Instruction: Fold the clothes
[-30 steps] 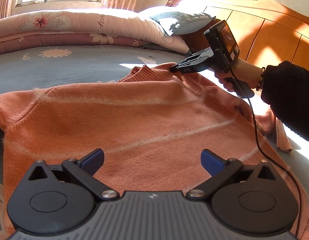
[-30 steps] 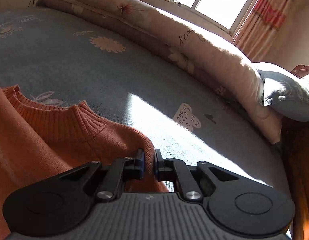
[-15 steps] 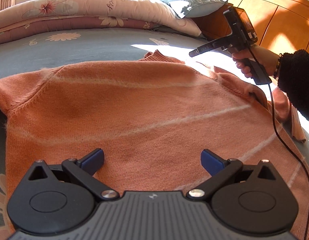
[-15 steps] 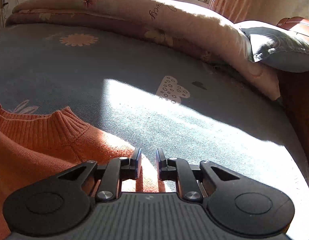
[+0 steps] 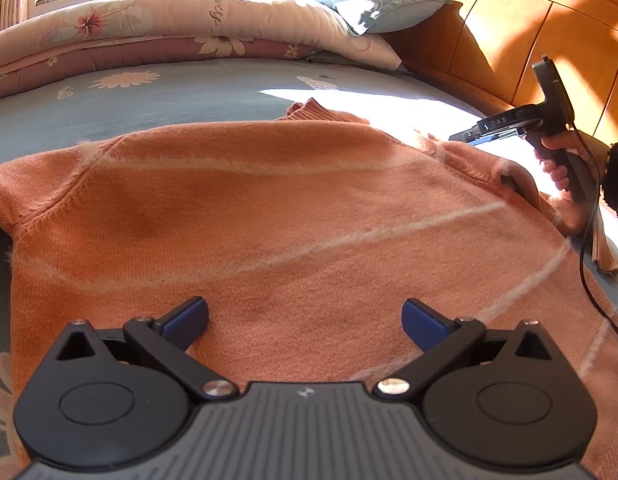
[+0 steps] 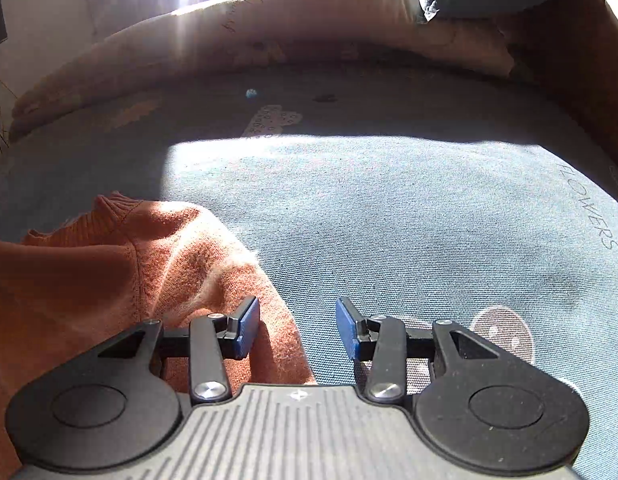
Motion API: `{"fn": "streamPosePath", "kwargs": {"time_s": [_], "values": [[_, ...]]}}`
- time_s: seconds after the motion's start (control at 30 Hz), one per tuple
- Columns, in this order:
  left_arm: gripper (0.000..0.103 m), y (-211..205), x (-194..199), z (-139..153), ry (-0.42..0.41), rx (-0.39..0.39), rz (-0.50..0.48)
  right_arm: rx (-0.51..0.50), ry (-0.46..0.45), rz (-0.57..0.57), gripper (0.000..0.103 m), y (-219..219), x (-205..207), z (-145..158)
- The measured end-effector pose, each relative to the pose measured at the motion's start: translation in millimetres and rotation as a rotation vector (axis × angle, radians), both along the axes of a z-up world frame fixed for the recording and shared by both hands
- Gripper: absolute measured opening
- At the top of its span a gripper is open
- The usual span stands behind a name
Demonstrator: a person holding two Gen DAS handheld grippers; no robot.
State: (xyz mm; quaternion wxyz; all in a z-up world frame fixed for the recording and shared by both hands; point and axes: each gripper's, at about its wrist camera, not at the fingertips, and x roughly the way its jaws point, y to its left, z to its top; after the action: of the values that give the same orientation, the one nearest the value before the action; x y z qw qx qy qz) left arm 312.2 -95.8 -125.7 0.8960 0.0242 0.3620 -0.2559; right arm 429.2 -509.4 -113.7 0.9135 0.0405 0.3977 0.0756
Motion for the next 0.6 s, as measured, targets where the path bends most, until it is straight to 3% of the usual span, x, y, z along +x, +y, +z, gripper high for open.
{"fn": "streamPosePath", "kwargs": {"time_s": [0.1, 0.17, 0.23, 0.27, 0.3, 0.5, 0.6], "values": [[0.102, -1.4, -0.7, -0.8, -0.007, 0.009, -0.002, -0.010, 0.010, 0.027, 0.047, 11.0, -8.6, -10.4], [0.102, -1.8, -1.0, -1.2, -0.010, 0.013, -0.003, -0.073, -0.011, 0.034, 0.046, 22.9, -13.1, -11.7], [0.102, -1.9, -1.5, -1.3, -0.013, 0.014, -0.004, -0.099, -0.016, 0.034, 0.030, 30.7, -15.1, -9.6], [0.102, -1.8, -1.7, -1.3, -0.013, 0.014, -0.004, -0.106, -0.015, 0.034, 0.016, 33.8, -15.7, -8.0], [0.102, -1.9, -1.7, -1.2, -0.013, 0.014, -0.004, -0.123, -0.016, 0.035, 0.012, 38.0, -16.3, -5.6], [0.102, -1.3, -1.7, -0.8, -0.012, 0.013, -0.004, -0.356, -0.104, -0.010, 0.011, 56.1, -10.0, 13.7], [0.102, -1.3, -1.9, -0.6, -0.012, 0.015, -0.003, -0.404, -0.057, -0.001, 0.013, 60.0, 3.2, 0.5]]}}
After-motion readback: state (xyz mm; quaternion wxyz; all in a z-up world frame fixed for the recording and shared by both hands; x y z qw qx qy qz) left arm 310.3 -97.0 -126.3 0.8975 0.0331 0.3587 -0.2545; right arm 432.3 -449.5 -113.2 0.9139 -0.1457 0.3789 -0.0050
